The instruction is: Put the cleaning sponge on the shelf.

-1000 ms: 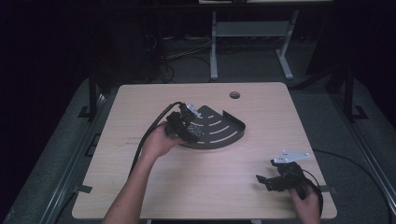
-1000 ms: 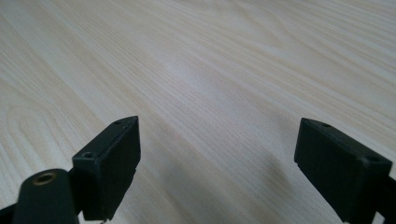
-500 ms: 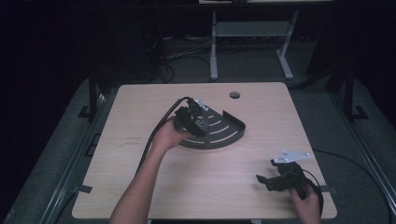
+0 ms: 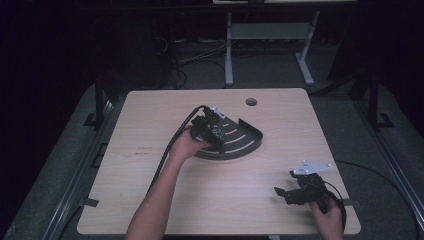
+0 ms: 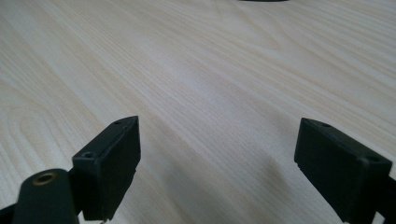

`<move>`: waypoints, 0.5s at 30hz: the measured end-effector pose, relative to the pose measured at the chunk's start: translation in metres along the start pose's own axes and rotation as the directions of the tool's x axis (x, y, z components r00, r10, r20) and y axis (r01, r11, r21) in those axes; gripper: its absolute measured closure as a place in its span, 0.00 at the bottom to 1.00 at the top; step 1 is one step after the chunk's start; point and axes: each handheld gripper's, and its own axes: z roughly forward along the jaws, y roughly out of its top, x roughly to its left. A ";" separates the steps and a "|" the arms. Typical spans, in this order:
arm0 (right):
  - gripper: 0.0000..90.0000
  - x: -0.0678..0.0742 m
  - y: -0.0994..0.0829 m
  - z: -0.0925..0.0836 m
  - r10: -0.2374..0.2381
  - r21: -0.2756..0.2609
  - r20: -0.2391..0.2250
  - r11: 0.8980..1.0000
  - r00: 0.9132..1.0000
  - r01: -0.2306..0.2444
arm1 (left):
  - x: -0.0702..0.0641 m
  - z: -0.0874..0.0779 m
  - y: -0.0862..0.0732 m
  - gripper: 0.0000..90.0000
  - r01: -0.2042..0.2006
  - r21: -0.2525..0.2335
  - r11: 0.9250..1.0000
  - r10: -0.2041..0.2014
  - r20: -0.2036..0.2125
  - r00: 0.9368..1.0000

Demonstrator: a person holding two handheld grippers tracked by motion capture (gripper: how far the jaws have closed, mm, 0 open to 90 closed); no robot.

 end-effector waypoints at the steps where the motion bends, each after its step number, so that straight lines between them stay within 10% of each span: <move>1: 0.16 0.000 0.000 0.000 -0.004 0.000 0.002 1.000 1.000 0.004 | 0.000 0.002 0.000 0.36 -0.002 0.003 1.000 0.002 -0.001 1.000; 15: 0.16 -0.001 -0.001 -0.003 0.007 -0.004 -0.004 1.000 1.000 -0.007 | 0.006 0.023 0.001 0.36 0.030 0.036 0.999 -0.030 -0.006 1.000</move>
